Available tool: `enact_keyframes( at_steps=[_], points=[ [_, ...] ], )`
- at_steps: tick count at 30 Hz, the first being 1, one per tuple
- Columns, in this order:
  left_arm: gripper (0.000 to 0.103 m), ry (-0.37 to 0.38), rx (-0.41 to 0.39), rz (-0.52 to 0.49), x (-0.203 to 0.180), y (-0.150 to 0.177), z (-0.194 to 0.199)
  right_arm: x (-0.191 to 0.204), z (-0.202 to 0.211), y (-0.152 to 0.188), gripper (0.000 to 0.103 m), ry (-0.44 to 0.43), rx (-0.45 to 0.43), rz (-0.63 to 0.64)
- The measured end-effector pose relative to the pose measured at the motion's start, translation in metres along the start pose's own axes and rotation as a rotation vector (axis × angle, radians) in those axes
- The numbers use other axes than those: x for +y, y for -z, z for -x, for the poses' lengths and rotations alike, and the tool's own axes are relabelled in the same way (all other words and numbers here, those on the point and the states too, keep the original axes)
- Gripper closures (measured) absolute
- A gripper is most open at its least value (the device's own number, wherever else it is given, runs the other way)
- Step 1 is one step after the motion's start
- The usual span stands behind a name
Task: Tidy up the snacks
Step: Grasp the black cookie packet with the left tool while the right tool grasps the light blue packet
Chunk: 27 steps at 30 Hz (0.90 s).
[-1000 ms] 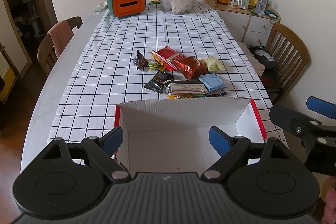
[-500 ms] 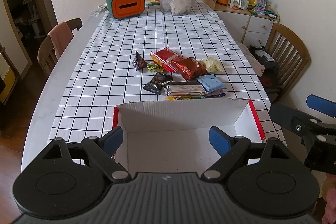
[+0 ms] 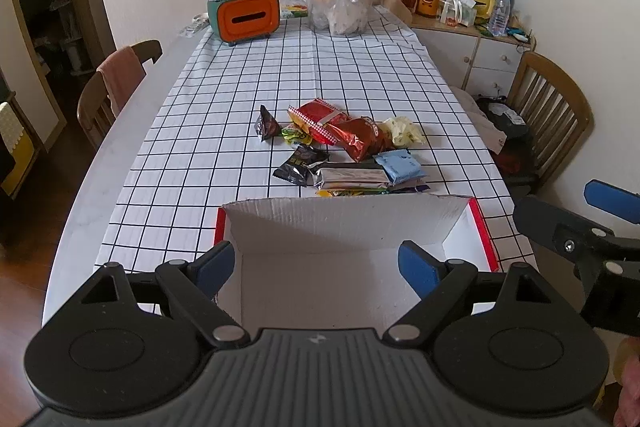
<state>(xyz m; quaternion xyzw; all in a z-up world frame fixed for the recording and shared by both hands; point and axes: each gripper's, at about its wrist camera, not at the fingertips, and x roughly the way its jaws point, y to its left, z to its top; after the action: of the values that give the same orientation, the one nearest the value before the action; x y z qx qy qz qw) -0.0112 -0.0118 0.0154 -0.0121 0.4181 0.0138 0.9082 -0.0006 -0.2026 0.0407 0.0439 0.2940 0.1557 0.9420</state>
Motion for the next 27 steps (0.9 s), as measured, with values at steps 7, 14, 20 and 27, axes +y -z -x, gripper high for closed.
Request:
enact_keyframes(
  at_steps=[7,14,20,27],
  points=[
    [0.014,-0.005,0.024,-0.006,0.003,0.0,-0.006,-0.001,-0.008,0.001,0.001,-0.008,0.024,0.001],
    [0.014,-0.011,0.109,0.011,0.02,-0.008,-0.039,-0.004,-0.034,-0.002,0.003,0.016,0.096,-0.027],
    [0.014,0.016,0.156,0.021,0.039,-0.021,-0.064,-0.013,-0.069,-0.005,0.006,0.038,0.221,-0.065],
    [0.014,0.036,0.164,-0.015,0.055,-0.066,-0.086,-0.024,-0.107,-0.033,0.009,0.041,0.313,-0.103]
  ],
)
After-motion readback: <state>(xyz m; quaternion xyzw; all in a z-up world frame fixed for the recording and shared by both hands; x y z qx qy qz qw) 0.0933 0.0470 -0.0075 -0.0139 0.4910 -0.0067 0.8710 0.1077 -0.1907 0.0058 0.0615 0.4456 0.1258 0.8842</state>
